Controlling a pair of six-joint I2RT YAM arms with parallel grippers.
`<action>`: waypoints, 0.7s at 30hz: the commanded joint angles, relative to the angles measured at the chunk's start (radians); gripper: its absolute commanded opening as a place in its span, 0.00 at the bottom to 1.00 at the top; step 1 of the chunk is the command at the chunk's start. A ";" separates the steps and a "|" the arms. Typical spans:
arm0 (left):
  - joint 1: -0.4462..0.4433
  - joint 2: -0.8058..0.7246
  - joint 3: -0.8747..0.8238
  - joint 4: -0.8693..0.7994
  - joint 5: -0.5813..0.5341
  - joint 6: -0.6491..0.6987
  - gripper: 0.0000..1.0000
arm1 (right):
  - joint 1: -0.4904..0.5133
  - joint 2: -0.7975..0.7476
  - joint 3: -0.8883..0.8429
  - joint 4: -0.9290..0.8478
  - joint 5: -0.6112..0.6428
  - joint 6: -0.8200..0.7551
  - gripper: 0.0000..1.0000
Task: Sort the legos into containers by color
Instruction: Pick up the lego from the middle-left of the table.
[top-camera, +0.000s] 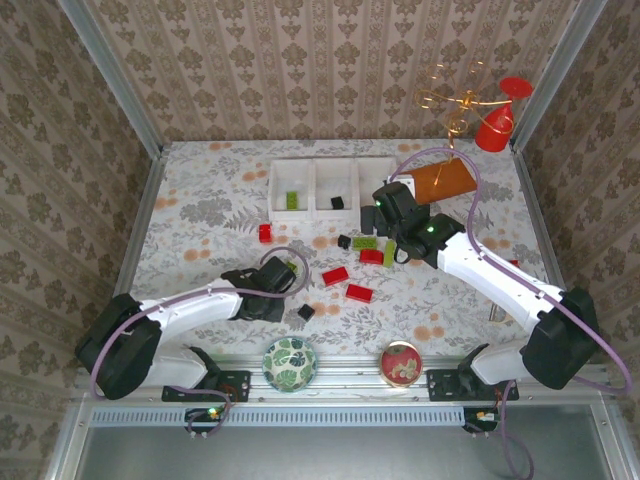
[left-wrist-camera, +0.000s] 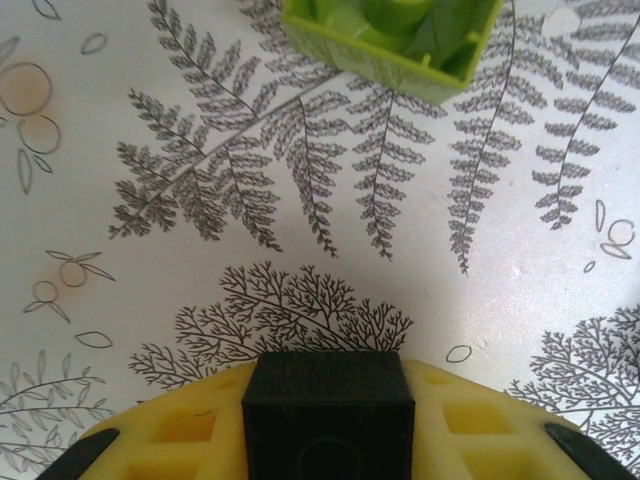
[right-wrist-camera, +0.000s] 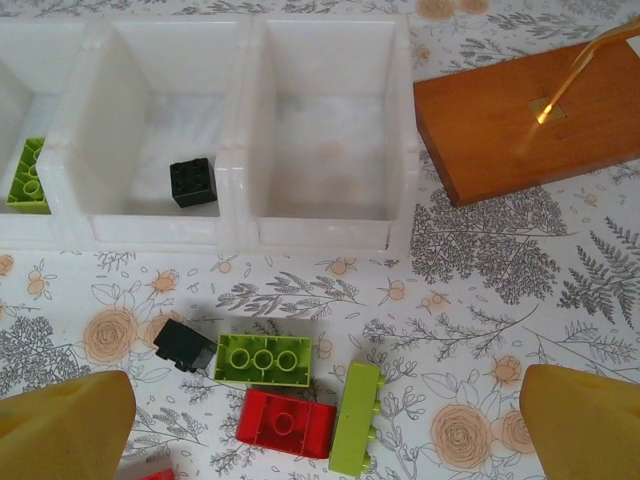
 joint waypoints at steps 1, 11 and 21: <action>0.014 -0.023 0.080 -0.022 -0.042 0.023 0.24 | -0.003 -0.032 -0.004 0.000 0.041 0.013 1.00; 0.071 0.062 0.299 0.185 -0.083 0.127 0.24 | -0.005 -0.070 -0.031 -0.002 0.070 0.025 1.00; 0.136 0.327 0.615 0.317 -0.021 0.262 0.23 | -0.011 -0.104 -0.073 -0.009 0.091 0.053 1.00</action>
